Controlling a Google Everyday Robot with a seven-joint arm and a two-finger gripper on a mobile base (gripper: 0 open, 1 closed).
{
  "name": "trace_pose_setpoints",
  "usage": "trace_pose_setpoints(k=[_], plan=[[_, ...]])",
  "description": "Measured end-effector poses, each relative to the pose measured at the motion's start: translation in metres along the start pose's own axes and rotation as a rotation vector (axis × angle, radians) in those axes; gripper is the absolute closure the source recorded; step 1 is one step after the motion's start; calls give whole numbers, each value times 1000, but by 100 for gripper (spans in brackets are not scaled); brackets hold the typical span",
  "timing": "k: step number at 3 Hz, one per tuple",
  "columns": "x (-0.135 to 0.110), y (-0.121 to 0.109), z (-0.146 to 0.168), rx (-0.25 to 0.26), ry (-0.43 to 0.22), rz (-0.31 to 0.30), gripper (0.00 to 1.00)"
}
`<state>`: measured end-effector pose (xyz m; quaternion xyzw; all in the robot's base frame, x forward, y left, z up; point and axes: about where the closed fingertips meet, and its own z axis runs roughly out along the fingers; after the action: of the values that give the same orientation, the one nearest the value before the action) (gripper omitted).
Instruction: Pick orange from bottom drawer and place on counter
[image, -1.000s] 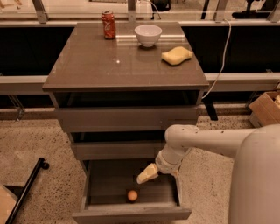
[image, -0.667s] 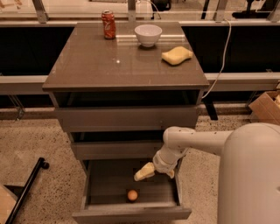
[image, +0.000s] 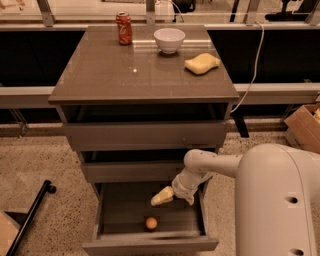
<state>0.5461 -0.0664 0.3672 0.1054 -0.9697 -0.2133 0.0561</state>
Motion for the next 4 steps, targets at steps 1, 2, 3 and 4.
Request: trace_pose_setpoints(k=[1, 2, 3, 4], plan=[[-13, 2, 31, -44, -34, 57, 0], [-27, 5, 77, -87, -84, 93, 0], [-43, -2, 127, -81, -76, 101, 0], [-40, 1, 127, -53, -75, 112, 0]])
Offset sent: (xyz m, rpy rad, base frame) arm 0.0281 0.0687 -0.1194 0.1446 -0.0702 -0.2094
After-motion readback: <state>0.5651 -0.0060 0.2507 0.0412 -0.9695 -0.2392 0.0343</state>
